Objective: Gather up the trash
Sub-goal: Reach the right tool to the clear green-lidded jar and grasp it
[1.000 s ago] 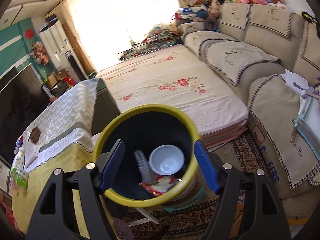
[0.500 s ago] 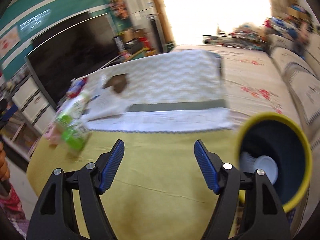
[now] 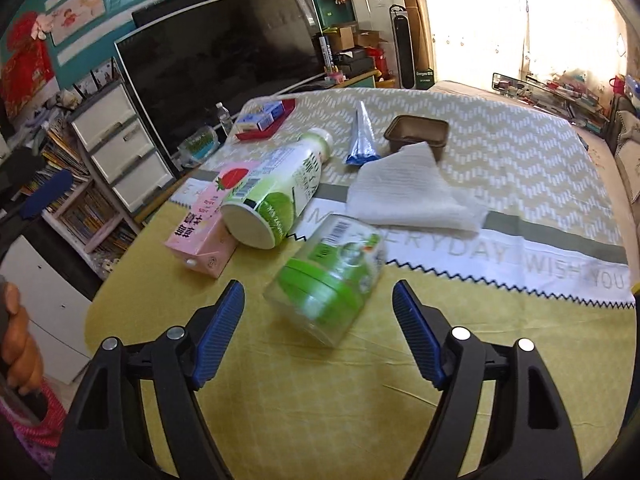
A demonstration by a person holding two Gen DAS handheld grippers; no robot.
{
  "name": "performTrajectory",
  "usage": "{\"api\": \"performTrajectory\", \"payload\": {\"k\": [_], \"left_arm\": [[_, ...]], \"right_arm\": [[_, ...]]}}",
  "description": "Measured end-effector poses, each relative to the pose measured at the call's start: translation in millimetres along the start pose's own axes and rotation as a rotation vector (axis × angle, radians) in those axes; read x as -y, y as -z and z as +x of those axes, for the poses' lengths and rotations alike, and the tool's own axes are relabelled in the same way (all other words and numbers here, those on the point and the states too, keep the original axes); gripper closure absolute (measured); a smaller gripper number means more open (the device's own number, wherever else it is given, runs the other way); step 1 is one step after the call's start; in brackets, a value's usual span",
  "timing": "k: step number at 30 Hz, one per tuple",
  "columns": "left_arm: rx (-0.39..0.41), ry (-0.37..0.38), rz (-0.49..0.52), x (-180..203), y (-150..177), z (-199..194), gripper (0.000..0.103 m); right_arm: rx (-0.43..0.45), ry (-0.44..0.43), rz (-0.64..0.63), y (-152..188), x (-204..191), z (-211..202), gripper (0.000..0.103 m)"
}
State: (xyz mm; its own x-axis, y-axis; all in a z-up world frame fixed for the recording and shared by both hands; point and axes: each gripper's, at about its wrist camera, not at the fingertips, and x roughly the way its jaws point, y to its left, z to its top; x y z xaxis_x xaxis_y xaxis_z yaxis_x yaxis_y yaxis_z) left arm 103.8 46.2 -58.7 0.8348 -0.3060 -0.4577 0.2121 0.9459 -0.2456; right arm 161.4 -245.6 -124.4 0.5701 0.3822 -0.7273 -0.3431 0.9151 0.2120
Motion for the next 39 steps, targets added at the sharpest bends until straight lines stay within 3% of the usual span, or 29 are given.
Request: {"api": "performTrajectory", "payload": {"k": [10, 13, 24, 39], "left_arm": [[-0.022, 0.012, -0.016, -10, 9, 3, 0.005], [-0.026, 0.020, -0.021, -10, 11, 5, 0.005], [-0.035, 0.022, -0.009, -4, 12, 9, 0.005], [-0.061, 0.036, 0.029, 16, 11, 20, 0.005]], "right_arm": [[-0.056, 0.115, 0.002, 1, -14, 39, 0.030], [-0.043, 0.141, 0.002, 0, -10, 41, 0.040], [-0.019, 0.071, 0.043, 3, 11, 19, 0.049], [0.066, 0.029, 0.082, 2, 39, -34, 0.051]]}}
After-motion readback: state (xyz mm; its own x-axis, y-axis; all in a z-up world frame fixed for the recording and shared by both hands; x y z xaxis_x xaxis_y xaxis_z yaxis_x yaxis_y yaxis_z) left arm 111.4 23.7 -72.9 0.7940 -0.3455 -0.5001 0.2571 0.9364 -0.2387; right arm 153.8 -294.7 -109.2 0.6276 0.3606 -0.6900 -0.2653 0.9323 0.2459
